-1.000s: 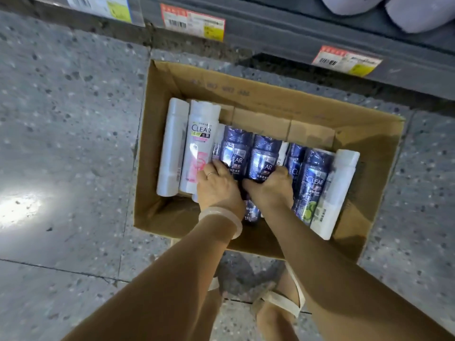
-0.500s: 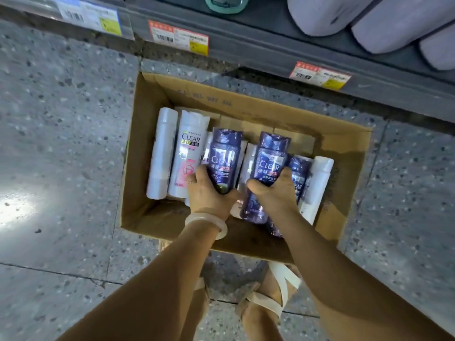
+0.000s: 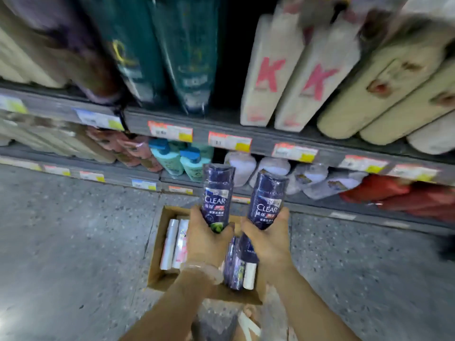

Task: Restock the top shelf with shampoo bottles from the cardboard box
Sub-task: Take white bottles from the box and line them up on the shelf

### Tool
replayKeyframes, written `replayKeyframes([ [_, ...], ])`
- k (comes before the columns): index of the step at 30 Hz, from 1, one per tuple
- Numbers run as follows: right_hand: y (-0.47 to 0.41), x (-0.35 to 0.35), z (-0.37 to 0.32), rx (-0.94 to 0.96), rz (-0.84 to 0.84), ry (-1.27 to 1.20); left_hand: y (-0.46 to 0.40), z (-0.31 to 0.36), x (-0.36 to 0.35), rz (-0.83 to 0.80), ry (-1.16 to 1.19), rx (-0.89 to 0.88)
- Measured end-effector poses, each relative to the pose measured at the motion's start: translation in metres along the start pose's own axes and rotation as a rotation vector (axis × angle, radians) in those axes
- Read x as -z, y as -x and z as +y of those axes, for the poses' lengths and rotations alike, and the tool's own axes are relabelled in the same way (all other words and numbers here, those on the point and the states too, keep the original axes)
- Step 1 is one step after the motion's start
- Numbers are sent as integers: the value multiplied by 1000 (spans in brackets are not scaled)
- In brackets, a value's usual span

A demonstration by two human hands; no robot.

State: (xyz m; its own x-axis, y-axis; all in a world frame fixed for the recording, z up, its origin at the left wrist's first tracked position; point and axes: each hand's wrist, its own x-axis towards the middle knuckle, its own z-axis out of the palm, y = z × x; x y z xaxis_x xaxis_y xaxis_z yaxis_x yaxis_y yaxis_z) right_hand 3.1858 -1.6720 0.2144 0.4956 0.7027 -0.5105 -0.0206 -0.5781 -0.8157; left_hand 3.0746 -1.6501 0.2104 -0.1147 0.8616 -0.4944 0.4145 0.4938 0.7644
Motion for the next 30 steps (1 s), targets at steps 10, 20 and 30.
replayKeyframes([
  [10, 106, 121, -217, 375, 152, -71, 125, 243, 63, 16, 147, -415],
  [20, 202, 213, -373, 620, 404, -105, 225, 404, 101, -4, 175, -759],
  [30, 269, 322, -425, 720, 578, -164, 322, 504, 76, -146, 207, -972],
])
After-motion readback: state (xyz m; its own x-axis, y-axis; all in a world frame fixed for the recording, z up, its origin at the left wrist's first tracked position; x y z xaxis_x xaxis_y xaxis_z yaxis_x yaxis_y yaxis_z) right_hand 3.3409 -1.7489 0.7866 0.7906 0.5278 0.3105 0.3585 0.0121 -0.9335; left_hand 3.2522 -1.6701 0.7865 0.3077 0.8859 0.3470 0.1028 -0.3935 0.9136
